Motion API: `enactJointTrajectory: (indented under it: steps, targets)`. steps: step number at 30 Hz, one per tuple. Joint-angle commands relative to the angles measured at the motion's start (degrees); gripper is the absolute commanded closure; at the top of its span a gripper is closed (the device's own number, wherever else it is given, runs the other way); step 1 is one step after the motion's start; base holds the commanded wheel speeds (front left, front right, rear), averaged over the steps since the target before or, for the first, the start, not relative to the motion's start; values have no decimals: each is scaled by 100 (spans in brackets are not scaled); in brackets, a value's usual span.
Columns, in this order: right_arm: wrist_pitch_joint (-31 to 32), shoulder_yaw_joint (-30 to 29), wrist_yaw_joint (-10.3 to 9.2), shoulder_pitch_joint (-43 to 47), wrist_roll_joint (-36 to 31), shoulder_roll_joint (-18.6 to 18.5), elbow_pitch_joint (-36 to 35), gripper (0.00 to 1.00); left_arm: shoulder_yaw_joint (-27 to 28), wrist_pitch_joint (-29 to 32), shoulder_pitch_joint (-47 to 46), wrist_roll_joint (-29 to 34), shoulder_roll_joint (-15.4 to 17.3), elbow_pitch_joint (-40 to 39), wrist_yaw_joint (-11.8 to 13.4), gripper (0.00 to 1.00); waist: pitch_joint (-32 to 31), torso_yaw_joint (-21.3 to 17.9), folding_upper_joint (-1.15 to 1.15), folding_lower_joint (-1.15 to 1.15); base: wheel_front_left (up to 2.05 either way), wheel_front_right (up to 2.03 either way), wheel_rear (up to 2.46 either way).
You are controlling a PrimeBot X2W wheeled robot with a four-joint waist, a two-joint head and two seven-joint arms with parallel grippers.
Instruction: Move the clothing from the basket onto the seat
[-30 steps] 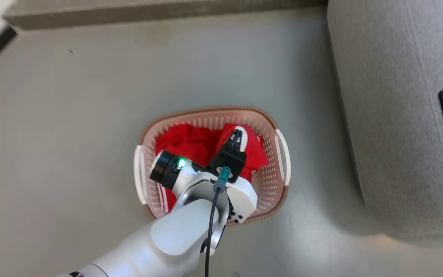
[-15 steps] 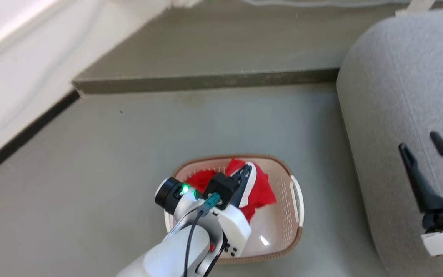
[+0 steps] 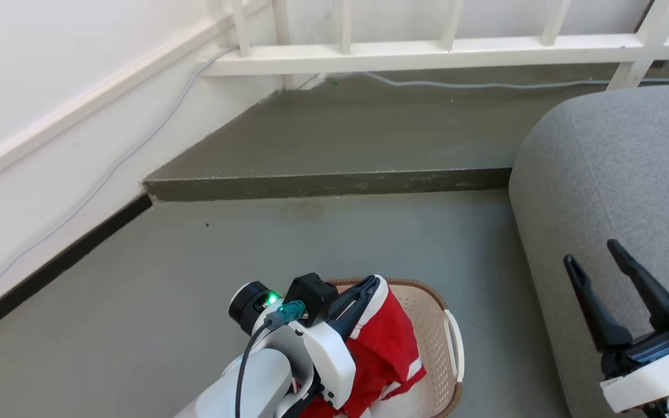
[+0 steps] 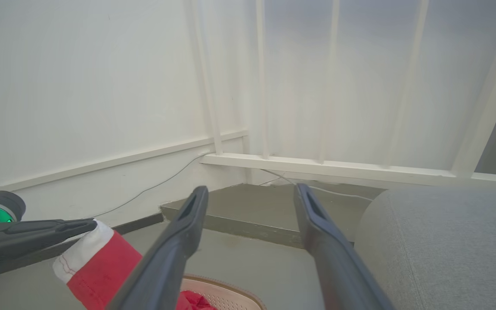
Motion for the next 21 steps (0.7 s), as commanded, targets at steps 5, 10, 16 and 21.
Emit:
enactJointTrajectory:
  steps: [5, 10, 16, 21]
  targets:
    - [-60, 176, 24, -27, -136, -7, 67, 0, 263, -61, -47, 34, 135, -148, -285, 100, -215, -57, 0, 0, 0, 0, 0]
    - [-60, 269, 24, -39, -189, 109, 197, 0, -7, -61, -129, -225, 275, -287, -332, 100, -365, -89, 0, 0, 0, 0, 0]
    - [-60, 296, 24, -47, -236, 187, 274, 0, -688, 80, -629, -871, 670, -736, -336, 100, -428, -82, 0, 0, 0, 0, 0]
    - [-60, 303, 24, -40, -264, 223, 301, 0, -896, 233, -1151, -1258, 936, -960, -336, 100, -453, -58, 0, 0, 0, 0, 0]
